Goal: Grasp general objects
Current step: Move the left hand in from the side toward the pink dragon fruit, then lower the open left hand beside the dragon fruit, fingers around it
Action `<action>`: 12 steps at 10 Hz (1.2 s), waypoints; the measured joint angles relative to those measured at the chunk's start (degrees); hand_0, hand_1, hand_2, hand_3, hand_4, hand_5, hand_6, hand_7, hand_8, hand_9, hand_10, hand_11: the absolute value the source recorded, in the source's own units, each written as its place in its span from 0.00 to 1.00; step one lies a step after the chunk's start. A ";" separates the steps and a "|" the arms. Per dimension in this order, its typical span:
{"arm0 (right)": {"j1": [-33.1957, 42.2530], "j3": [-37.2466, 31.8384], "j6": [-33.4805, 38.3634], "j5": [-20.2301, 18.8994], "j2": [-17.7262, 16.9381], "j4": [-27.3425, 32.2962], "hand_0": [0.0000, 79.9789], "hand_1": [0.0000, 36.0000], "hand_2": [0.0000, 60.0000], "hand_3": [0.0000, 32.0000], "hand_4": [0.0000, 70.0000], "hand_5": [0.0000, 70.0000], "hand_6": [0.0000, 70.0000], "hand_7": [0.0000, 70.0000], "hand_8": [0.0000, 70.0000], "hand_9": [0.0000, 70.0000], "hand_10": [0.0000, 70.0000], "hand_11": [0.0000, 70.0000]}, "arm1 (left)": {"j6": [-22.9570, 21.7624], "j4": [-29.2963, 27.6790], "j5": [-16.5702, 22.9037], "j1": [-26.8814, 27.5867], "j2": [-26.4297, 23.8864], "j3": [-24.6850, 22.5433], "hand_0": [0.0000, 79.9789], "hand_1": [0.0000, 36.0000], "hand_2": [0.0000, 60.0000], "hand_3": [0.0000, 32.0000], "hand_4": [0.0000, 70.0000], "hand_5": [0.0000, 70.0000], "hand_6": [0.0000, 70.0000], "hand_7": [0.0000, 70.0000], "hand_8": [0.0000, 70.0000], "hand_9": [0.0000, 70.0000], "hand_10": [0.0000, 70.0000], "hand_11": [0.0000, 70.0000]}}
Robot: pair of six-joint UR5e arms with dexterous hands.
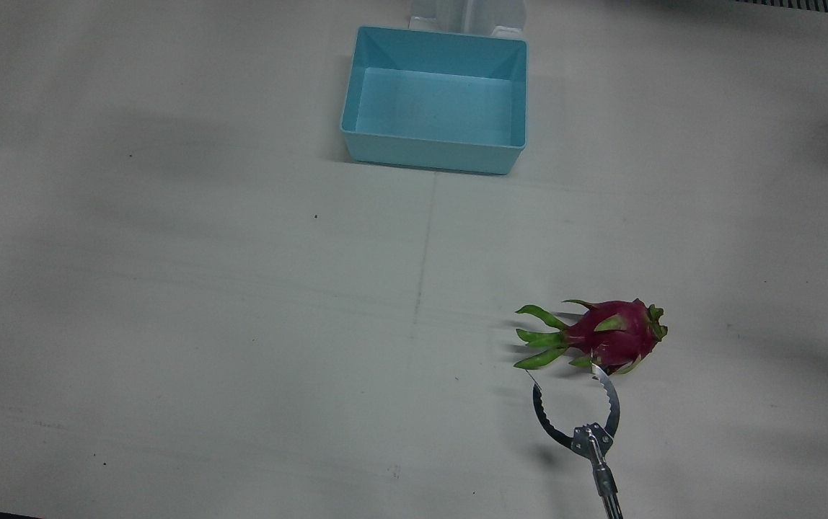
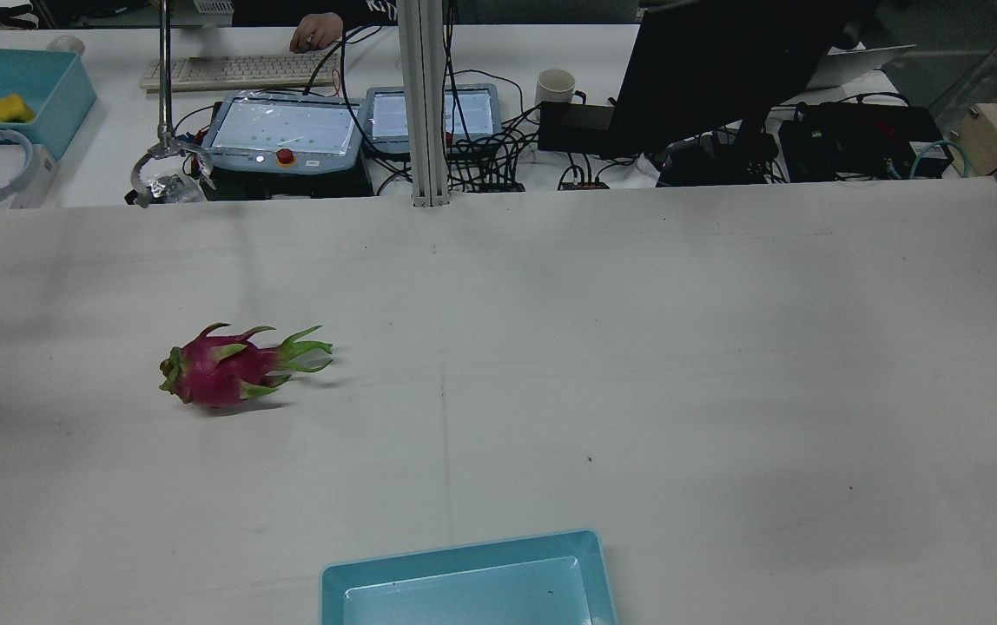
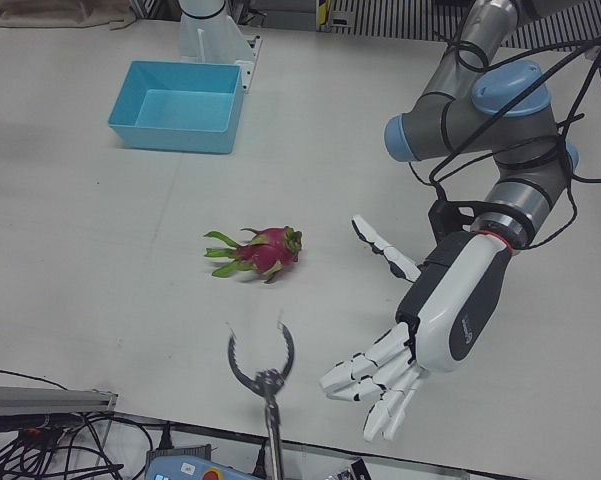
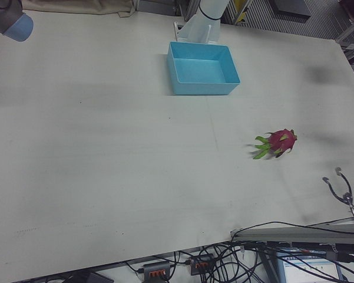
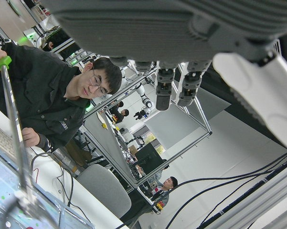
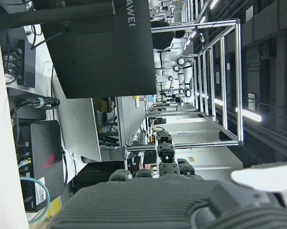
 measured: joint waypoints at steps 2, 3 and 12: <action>0.01 0.09 -0.03 0.00 0.00 0.00 0.00 0.00 0.00 0.00 0.00 0.00 0.00 0.00 0.00 0.00 0.00 0.00 | 5.19 2.02 0.24 0.86 4.18 -5.56 0.65 0.43 0.00 0.00 0.12 0.07 0.10 0.30 0.01 0.04 0.00 0.00; 0.02 0.15 -0.04 0.00 0.00 0.00 0.00 0.00 0.00 0.00 0.00 0.00 0.00 0.00 0.00 0.00 0.00 0.00 | 10.30 2.55 0.22 2.11 8.84 -9.55 0.66 0.49 0.00 0.00 0.07 0.03 0.05 0.25 0.00 0.03 0.00 0.00; 0.08 0.27 -0.07 0.00 -0.01 0.00 0.00 0.00 0.00 0.00 0.00 0.00 0.00 0.00 0.00 0.00 0.00 0.00 | 40.54 11.86 -7.57 19.51 17.71 -21.91 0.66 0.70 0.38 0.00 0.00 0.02 0.00 0.18 0.00 0.01 0.00 0.00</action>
